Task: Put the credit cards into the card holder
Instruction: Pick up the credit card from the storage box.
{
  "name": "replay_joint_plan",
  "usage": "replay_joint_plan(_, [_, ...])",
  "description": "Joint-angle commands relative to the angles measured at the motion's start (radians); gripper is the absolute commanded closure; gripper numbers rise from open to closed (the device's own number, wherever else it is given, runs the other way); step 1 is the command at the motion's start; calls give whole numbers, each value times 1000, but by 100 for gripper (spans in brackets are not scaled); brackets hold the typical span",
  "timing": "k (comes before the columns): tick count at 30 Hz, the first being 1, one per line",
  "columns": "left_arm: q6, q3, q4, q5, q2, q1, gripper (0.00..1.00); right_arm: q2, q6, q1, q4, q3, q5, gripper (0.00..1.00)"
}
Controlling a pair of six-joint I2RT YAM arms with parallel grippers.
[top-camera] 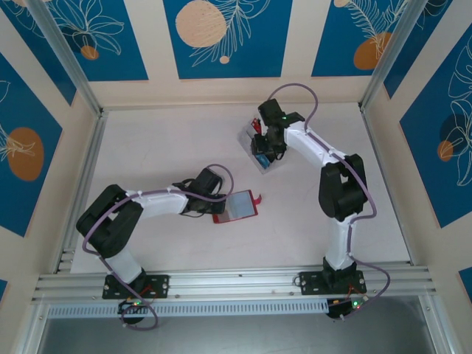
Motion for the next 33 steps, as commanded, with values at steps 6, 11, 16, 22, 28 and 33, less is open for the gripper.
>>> replay_joint_plan(6, [-14,-37,-62,14,25,-15,100,82,-58,32,-48,88,71,55])
replay_joint_plan(11, [-15,-40,-57,18,22,-14,100,126,-70,36,-59,123,99,56])
replay_joint_plan(16, [-18,-42,-51,22,27,-16,100,166,-87,41,-72,153,155,58])
replay_joint_plan(22, [-21,-46,-43,27,29,-15,100,192,-92,42,-76,160,177,59])
replay_joint_plan(28, [-21,-55,-42,27,25,-15,100,214,-92,49,-77,159,168,60])
replay_joint_plan(33, [-25,-57,-42,26,22,-15,100,223,-93,55,-82,161,168,64])
